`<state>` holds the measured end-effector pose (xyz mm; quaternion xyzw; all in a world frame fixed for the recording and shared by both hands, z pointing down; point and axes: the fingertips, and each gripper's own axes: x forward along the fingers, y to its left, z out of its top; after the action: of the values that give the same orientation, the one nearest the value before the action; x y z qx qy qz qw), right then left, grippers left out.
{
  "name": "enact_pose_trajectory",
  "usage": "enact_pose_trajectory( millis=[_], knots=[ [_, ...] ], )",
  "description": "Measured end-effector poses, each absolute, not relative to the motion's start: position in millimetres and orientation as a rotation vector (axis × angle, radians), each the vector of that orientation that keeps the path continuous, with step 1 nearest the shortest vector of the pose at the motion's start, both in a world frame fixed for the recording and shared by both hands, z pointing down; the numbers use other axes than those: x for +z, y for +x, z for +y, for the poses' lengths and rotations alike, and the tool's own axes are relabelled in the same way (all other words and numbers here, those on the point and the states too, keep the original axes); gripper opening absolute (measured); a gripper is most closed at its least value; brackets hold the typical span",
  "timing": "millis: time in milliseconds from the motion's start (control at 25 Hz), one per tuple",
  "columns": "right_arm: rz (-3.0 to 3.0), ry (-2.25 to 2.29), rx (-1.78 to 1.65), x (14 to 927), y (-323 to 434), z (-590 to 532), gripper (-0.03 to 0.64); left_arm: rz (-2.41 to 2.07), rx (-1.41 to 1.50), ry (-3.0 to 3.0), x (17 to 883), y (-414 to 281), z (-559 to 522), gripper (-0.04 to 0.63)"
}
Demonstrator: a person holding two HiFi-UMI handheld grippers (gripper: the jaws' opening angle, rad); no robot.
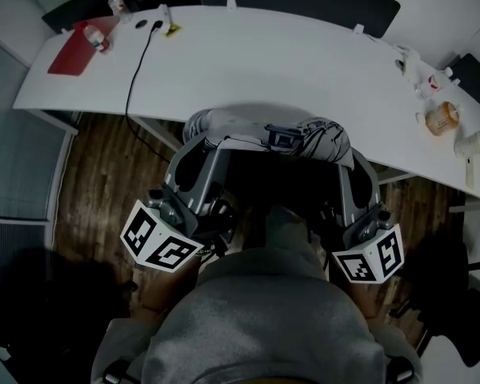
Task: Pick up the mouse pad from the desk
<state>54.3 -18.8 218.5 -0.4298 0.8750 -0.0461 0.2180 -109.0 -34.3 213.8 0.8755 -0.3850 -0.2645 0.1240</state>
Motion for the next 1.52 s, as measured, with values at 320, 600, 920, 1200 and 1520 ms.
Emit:
enact_pose_trajectory(
  millis=[320, 600, 920, 1200, 1520],
  knots=[
    [2.409, -1.200, -0.108, 218, 40, 52, 0.020, -1.080, -0.800, 2.579, 211, -122, 36, 0.020],
    [2.419, -1.215, -0.065, 217, 42, 80, 0.021, -1.067, -0.796, 2.587, 213, -120, 59, 0.020],
    [2.431, -1.216, -0.050, 212, 56, 88, 0.025, -1.069, -0.796, 2.591, 210, -106, 64, 0.020],
    [2.446, -1.233, -0.061, 216, 70, 92, 0.028, -1.055, -0.791, 2.570, 218, -91, 63, 0.020],
    [2.437, -1.239, -0.026, 212, 75, 92, 0.025, -1.047, -0.779, 2.581, 216, -86, 61, 0.020]
  ],
)
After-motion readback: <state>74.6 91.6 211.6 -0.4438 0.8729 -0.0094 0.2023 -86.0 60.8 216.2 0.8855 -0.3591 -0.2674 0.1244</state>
